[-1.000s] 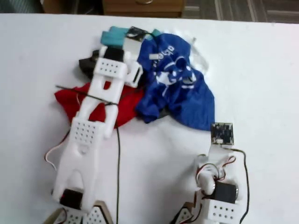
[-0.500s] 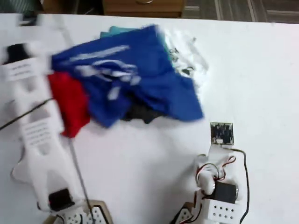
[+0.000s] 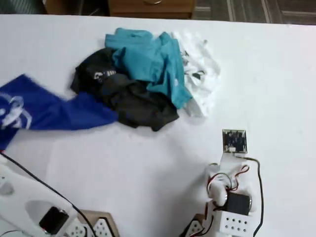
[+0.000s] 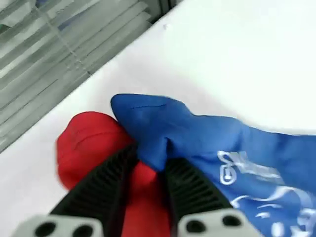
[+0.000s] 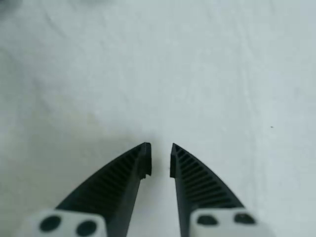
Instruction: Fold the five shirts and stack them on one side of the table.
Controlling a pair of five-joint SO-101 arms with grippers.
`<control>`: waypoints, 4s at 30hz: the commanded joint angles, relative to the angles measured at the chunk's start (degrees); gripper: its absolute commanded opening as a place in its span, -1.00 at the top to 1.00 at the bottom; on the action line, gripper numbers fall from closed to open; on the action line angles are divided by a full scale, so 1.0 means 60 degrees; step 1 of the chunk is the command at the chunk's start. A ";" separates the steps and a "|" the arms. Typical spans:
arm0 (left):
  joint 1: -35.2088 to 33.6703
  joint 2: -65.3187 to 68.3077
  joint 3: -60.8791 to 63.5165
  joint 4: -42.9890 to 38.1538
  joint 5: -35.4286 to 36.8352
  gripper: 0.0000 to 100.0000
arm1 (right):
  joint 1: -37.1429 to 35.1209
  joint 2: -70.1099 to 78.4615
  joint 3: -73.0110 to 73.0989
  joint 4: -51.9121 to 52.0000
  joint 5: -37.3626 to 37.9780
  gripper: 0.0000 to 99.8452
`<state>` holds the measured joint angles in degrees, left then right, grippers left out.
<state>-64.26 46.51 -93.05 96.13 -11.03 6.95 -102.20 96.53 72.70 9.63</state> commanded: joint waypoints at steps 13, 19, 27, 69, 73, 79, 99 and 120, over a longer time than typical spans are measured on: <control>0.2696 -0.1392 -0.0432 0.0703 0.0674 0.25 | 0.0110 -0.0154 0.0073 0.0037 -0.0073 0.85; 0.5641 -0.1832 -0.0125 0.1055 0.1788 0.25 | 0.0110 -0.0154 0.0073 0.0037 -0.0073 0.85; 0.9407 -0.1846 0.4256 0.0806 0.3297 0.22 | 0.0110 -0.0154 0.0073 0.0037 -0.0073 0.85; 0.5685 -0.1949 0.4462 0.0908 0.1011 0.95 | 0.0110 -0.0154 0.0073 0.0037 -0.0073 0.85; 0.4044 -0.1934 0.1414 0.0982 0.1011 0.95 | 0.0110 -0.0154 0.0073 0.0037 -0.0073 0.85; 0.1963 -0.2330 -0.0315 0.0864 0.0850 0.95 | 0.0110 -0.0154 0.0073 0.0037 -0.0073 0.85; -0.0630 -0.0410 0.4462 -0.0103 -0.0586 0.94 | 0.0081 -0.0154 0.0073 -0.0564 -0.0044 0.84; 0.0132 -0.2491 0.3744 0.1040 -0.1070 0.46 | -0.1414 -0.0139 -0.3370 0.0300 0.0938 0.70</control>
<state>-66.29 42.90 -68.88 101.41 -17.19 0.26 -102.37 82.90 72.44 14.37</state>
